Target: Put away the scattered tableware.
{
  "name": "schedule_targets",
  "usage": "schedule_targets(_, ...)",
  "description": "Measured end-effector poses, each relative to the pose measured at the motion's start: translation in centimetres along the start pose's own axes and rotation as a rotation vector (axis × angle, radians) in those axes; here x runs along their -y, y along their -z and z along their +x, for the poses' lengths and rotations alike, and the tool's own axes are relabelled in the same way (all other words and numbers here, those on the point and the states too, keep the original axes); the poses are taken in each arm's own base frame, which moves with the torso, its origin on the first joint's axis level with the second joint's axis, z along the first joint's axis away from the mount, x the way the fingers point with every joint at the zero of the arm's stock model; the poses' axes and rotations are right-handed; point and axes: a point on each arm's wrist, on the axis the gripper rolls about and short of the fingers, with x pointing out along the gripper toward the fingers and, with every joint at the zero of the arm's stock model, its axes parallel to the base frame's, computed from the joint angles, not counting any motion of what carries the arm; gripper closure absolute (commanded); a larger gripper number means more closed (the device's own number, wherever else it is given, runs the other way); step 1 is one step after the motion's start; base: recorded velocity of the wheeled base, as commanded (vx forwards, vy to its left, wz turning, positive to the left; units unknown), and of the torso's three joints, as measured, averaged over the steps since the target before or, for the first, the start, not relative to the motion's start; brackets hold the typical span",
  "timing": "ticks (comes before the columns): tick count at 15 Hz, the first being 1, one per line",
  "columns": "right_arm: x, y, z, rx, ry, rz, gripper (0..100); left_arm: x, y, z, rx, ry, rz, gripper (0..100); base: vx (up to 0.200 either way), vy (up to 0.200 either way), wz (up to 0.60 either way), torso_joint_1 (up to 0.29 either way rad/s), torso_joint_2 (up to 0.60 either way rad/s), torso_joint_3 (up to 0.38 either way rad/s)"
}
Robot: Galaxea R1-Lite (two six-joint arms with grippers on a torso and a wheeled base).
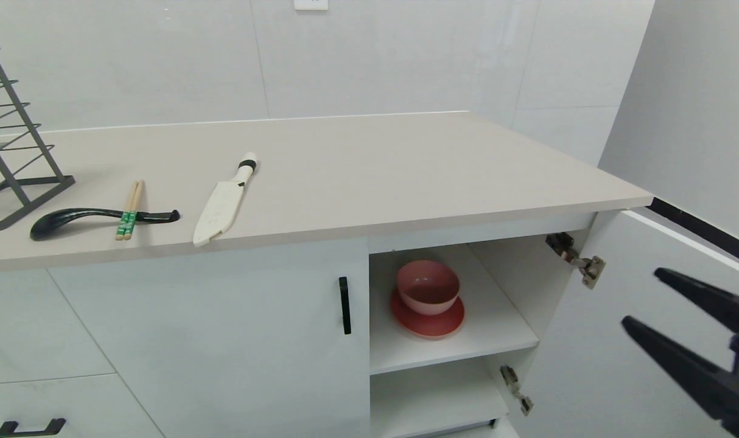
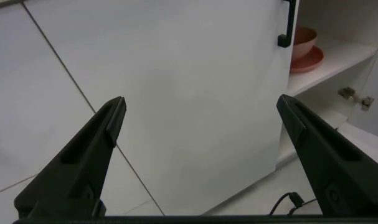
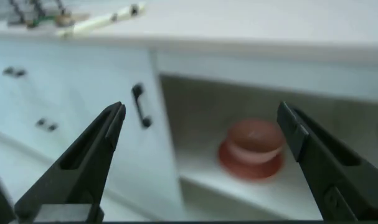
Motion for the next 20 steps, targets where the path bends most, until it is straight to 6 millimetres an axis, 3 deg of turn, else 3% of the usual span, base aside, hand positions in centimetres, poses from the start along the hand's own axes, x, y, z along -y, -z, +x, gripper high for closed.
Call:
schedule_targets(4,-0.2,-1.8,-6.0,0.185,0.221,-0.238,0,0.1,0.1,-0.1,0.012,-0.05,-0.004,0,0.0,0.0,0.0,0.0,0.0,0.0)
schedule_targets(8,-3.0,-0.4,-10.7,0.283,0.313,-0.4,0,0.3,0.2,-0.5,0.059,-0.105,-0.015,0,0.0,0.0,0.0,0.0,0.0,0.0)
schedule_targets(13,-3.9,3.2,-12.4,0.154,0.175,-0.419,0,0.3,0.1,-0.6,0.074,-0.112,0.026,0,0.0,0.0,0.0,0.0,0.0,0.0)
schedule_targets(15,-3.9,3.8,-12.7,0.142,0.19,-0.411,0,0.3,0.2,-0.6,0.073,-0.113,0.018,0,0.0,0.0,0.0,0.0,0.0,0.0)
schedule_targets(18,-2.8,6.4,-13.0,-0.066,0.5,-0.212,0,0.2,0.2,-0.6,0.066,-0.146,-0.026,0,0.0,0.0,0.0,0.0,0.0,0.0)
schedule_targets(20,-2.6,6.8,-13.2,-0.08,0.58,-0.159,0,0.2,0.6,-0.6,0.032,-0.172,-0.1,0,0.0,0.0,0.0,0.0,0.0,0.0)
